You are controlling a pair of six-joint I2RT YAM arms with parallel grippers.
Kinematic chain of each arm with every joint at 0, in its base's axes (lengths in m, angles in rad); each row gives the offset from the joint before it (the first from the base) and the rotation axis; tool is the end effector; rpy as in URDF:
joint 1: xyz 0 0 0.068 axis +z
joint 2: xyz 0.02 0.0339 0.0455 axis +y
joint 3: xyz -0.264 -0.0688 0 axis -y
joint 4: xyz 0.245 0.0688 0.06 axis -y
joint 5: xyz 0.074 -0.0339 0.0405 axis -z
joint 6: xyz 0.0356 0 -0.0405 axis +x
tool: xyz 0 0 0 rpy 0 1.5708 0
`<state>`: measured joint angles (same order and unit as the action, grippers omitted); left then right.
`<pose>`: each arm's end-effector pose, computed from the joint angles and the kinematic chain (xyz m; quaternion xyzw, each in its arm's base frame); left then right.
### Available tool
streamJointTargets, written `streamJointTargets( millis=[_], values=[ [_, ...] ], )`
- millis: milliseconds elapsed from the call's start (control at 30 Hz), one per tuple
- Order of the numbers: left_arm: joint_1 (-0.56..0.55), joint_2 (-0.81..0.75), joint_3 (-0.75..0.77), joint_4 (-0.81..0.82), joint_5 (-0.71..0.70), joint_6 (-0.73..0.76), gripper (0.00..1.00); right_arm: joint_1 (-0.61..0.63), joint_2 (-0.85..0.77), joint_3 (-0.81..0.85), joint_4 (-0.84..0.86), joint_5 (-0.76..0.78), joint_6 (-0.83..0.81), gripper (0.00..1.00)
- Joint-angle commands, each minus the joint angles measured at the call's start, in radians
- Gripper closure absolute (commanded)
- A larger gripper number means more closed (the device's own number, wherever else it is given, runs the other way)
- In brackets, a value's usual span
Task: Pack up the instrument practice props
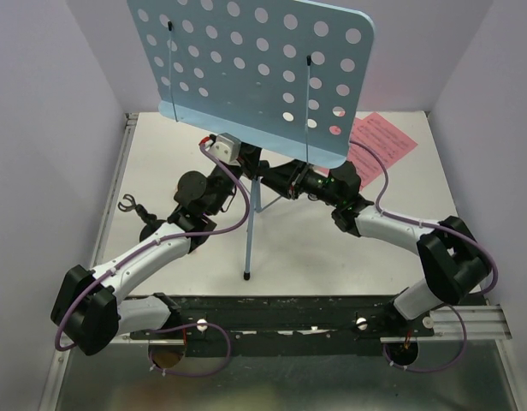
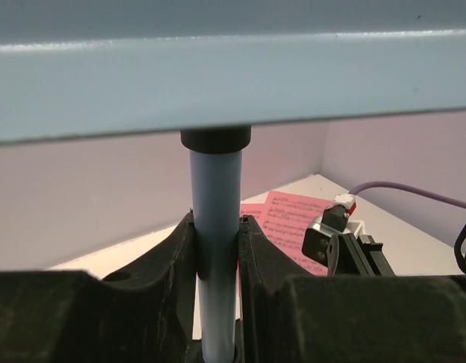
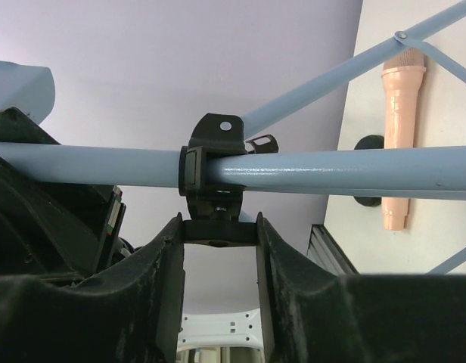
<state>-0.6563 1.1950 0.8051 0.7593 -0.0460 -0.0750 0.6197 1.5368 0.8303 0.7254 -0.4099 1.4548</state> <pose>0.2186 -0.1663 0.3610 0.1438 0.5468 -0.2827 0.7748 0.2710 0.2107 0.2660 0.1453 0.6857 0.6742 0.2327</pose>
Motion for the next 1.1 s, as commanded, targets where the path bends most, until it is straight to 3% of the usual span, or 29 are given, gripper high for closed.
streamJointTargets(
  millis=[0, 67, 167, 300, 367, 433, 600, 800, 1067],
  values=[
    [-0.005, -0.029, -0.024, -0.008, 0.005, -0.008, 1.0, -0.006, 0.02, 0.009, 0.066, -0.032, 0.026, 0.67],
    [-0.006, -0.028, -0.026, -0.006, 0.006, -0.006, 1.0, -0.006, 0.02, 0.01, 0.068, -0.038, 0.027, 0.76],
    [-0.006, -0.029, -0.026, -0.008, 0.006, -0.006, 1.0, -0.006, 0.016, 0.02, 0.051, -0.052, -0.011, 0.99],
    [-0.005, -0.029, -0.021, -0.021, 0.011, -0.002, 1.0, -0.003, -0.024, 0.125, -0.2, -0.018, -0.316, 0.99],
    [-0.006, -0.028, -0.021, -0.031, 0.011, -0.003, 1.0, 0.003, -0.056, 0.176, -0.355, 0.086, -0.538, 0.99],
    [-0.006, -0.028, -0.021, -0.034, 0.011, -0.006, 1.0, 0.008, -0.084, 0.175, -0.397, 0.188, -0.741, 0.99],
    [-0.006, -0.012, -0.014, -0.04, -0.008, -0.009, 1.0, 0.047, -0.129, 0.11, -0.322, 0.399, -1.098, 0.99],
    [-0.005, 0.008, 0.003, -0.048, -0.011, -0.026, 1.0, 0.191, -0.139, 0.049, -0.181, 0.624, -1.515, 0.99],
    [-0.005, 0.012, 0.016, -0.064, -0.017, -0.052, 1.0, 0.333, -0.1, -0.077, 0.139, 0.859, -1.956, 0.99]
  ],
)
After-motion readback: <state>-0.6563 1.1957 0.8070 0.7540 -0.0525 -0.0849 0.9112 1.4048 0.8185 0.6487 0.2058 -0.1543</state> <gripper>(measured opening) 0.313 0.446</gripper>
